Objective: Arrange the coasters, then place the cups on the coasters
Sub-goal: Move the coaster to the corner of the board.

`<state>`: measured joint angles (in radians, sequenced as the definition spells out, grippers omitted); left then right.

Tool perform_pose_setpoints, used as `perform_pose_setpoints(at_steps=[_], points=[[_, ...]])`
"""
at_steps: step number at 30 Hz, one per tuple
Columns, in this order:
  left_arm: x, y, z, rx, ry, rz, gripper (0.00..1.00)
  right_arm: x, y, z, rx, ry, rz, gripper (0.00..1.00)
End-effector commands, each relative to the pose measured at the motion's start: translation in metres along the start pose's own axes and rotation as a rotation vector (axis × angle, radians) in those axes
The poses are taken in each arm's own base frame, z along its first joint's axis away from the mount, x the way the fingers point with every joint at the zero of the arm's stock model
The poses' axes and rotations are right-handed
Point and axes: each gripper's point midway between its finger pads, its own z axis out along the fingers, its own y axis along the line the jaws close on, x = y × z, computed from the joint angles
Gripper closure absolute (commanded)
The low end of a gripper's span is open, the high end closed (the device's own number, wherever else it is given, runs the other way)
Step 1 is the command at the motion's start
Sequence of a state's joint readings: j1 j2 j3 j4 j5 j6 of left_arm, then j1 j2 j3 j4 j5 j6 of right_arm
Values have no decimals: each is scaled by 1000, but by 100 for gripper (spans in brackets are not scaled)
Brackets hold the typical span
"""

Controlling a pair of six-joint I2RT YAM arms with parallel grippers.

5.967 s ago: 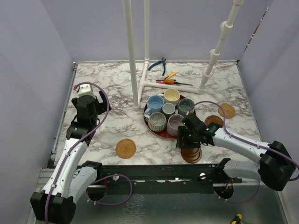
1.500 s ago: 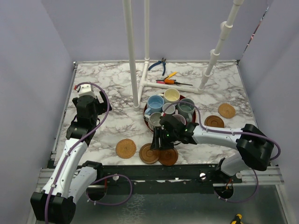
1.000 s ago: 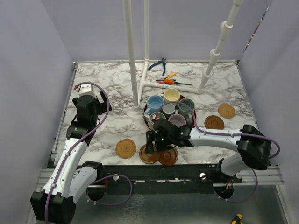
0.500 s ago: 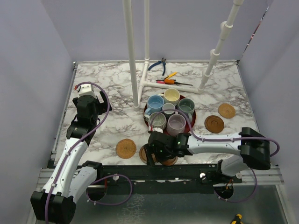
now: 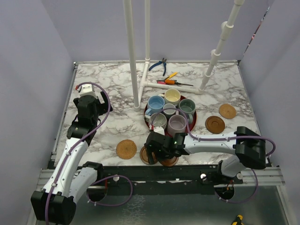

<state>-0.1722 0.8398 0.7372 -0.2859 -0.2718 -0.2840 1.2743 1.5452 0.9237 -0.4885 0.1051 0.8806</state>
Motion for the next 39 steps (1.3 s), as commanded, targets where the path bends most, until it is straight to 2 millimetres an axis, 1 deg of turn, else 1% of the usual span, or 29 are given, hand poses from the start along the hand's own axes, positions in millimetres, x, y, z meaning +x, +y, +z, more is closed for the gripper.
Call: perform_pose_setpoints(at_steps=[1,9,26,31,35,39], points=[[4,-3,2,21,10,-2,1,-12,-3,3,33,-36,-5,20],[5,-3,2,19,11,-1,1,-23,0,8,16,-55,-5,24],[3,-2,1,17,4,-1,1,-40,20,17,-29,-70,-46,27],[2,-2,0,18,1,-2,1,-44,23,14,-28,-79,-46,27],[3,-2,0,19,1,-3,1,-42,27,5,-58,-73,-76,27],[2,-2,0,18,1,-3,1,-28,27,-3,-69,-50,-98,24]])
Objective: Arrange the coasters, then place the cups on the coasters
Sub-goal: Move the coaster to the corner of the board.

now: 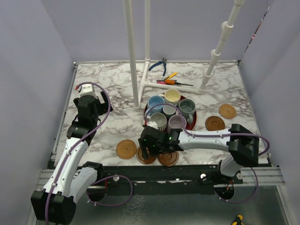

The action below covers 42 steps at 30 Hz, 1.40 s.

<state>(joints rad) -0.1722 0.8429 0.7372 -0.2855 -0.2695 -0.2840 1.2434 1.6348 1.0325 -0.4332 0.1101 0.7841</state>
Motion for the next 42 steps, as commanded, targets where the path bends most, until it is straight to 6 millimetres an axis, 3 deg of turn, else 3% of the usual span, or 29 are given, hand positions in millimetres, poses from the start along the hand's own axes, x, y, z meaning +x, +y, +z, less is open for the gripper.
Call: perform_pose_setpoints(at_steps=[1,8,18,42], points=[[2,-2,0,17,-2,-5,1,12,5,-16,-26,22,-37,24],[3,-2,1,18,3,-5,1,43,13,-12,-34,104,-60,19],[4,-3,1,19,8,-4,1,56,12,3,-9,169,-49,15],[6,-3,4,16,19,-1,1,45,-20,22,249,155,-79,12]])
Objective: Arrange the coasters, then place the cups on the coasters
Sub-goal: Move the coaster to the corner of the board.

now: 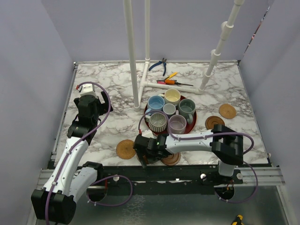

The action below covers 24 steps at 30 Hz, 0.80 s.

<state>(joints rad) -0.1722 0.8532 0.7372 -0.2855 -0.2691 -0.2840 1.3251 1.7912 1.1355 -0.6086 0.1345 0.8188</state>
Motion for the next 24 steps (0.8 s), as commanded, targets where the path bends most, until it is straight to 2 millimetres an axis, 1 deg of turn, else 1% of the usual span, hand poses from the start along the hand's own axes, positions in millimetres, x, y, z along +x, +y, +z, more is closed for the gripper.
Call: perform_pose_setpoints(at_steps=[1,16,24], points=[[3,-3,2,19,8,-4,1,0,-14,8,105,1,-5,12],[4,-2,2,16,8,-4,1,-9,-23,11,169,-33,-4,16],[4,-2,2,16,7,-3,1,-14,-18,13,147,-53,-27,16]])
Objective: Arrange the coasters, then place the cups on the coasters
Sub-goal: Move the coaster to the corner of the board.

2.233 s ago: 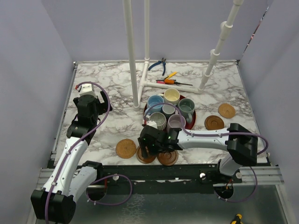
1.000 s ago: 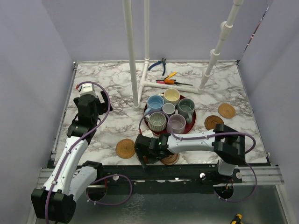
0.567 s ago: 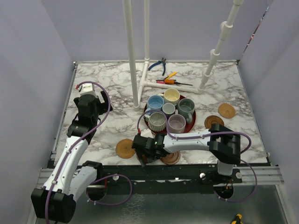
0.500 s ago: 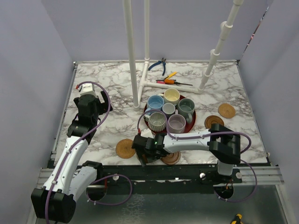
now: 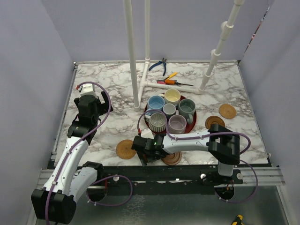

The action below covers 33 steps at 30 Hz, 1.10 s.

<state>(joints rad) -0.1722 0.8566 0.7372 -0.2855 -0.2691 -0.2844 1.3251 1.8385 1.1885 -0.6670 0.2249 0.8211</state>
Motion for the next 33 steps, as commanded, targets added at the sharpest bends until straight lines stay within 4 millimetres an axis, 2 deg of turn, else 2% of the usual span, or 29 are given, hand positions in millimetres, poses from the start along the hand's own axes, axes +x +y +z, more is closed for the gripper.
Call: perform_pose_setpoints(at_steps=[1,23,27,33], points=[[3,-2,1,17,3,-4,1,-5,-4,9,42,-26,-24,16],[2,-2,1,15,1,-3,1,-16,1,8,25,-71,-44,16],[2,-2,1,15,0,-3,1,-20,4,0,2,-86,-37,13],[2,-2,0,16,1,-3,1,-26,10,-28,-73,-114,-11,9]])
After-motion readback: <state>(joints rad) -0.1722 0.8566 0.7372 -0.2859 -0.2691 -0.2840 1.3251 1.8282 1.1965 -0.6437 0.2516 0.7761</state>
